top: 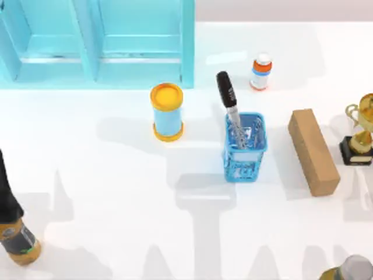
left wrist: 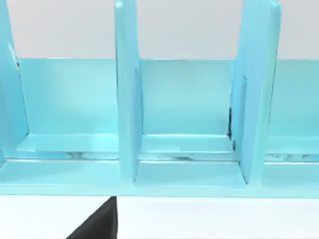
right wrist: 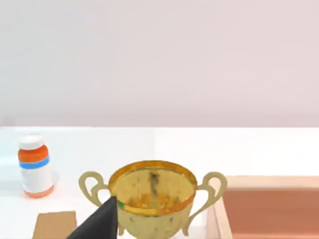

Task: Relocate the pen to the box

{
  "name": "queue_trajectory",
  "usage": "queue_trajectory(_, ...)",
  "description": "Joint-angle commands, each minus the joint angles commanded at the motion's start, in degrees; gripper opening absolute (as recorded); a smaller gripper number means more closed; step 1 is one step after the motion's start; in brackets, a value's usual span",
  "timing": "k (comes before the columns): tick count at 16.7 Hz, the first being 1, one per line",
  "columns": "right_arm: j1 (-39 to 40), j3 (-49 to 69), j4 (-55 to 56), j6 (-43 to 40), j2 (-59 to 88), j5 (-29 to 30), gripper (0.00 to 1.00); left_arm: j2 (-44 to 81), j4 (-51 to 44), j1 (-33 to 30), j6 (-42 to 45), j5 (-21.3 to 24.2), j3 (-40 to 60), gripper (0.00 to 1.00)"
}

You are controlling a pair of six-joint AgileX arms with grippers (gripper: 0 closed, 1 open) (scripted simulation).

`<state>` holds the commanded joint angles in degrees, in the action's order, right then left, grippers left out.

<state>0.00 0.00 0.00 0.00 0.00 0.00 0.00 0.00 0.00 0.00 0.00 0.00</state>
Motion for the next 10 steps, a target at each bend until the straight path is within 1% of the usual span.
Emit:
queue_trajectory(3,0.2,0.4,0.1,0.0,0.7,-0.3,1.0,0.0,0.0,0.0,0.0,0.0,0.0,1.0)
queue_trajectory(5,1.0,2.2,0.4,-0.3,3.7,-1.6,1.0,0.0,0.0,0.0,0.0,0.0,0.0,1.0)
queue_trajectory(7,2.2,5.1,0.9,-0.7,9.2,-3.8,1.0,0.0,0.0,0.0,0.0,0.0,0.0,1.0)
queue_trajectory(10,4.9,11.0,2.0,-1.7,21.9,-8.1,1.0,0.0,0.0,0.0,0.0,0.0,0.0,1.0)
